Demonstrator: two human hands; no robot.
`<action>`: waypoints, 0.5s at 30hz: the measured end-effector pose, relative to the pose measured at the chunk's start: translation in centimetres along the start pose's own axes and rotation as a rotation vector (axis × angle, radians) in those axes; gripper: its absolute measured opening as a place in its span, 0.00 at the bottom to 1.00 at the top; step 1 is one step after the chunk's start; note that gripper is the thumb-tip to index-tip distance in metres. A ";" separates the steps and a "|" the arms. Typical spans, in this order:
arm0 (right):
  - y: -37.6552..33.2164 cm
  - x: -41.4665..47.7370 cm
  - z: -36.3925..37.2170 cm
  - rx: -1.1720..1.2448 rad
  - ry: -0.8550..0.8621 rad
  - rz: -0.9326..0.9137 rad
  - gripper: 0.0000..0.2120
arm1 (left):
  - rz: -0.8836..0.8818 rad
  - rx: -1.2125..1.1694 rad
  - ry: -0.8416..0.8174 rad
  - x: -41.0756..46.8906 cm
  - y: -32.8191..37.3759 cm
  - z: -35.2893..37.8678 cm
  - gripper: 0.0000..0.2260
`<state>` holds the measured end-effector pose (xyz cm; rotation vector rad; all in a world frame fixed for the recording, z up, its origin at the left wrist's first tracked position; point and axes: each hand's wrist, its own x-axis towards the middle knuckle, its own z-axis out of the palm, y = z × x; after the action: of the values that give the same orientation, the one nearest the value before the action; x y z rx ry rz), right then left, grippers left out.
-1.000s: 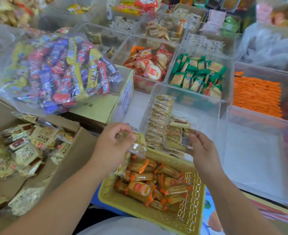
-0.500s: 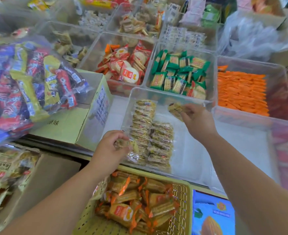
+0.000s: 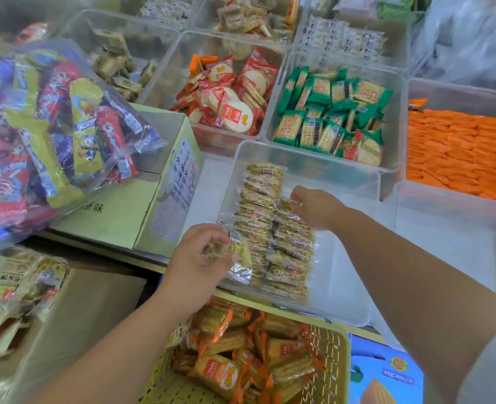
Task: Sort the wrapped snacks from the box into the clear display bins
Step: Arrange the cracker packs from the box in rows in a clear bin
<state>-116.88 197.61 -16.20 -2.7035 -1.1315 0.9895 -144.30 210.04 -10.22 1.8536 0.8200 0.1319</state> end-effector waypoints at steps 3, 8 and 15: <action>-0.1 -0.1 0.6 -0.055 -0.016 -0.007 0.13 | -0.055 -0.110 0.021 -0.1 0.3 -0.2 0.09; -0.3 -1.0 0.4 -0.090 -0.024 0.000 0.18 | -0.155 -0.220 0.030 -0.2 0.8 -0.8 0.07; -3.0 -7.4 -0.3 -0.022 0.198 -0.236 0.31 | -0.429 -0.904 0.022 -1.3 3.7 -1.4 0.27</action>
<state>-122.49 195.07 -11.15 -2.5369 -1.3846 0.6642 -144.15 209.61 -6.12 0.8144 0.9465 0.2073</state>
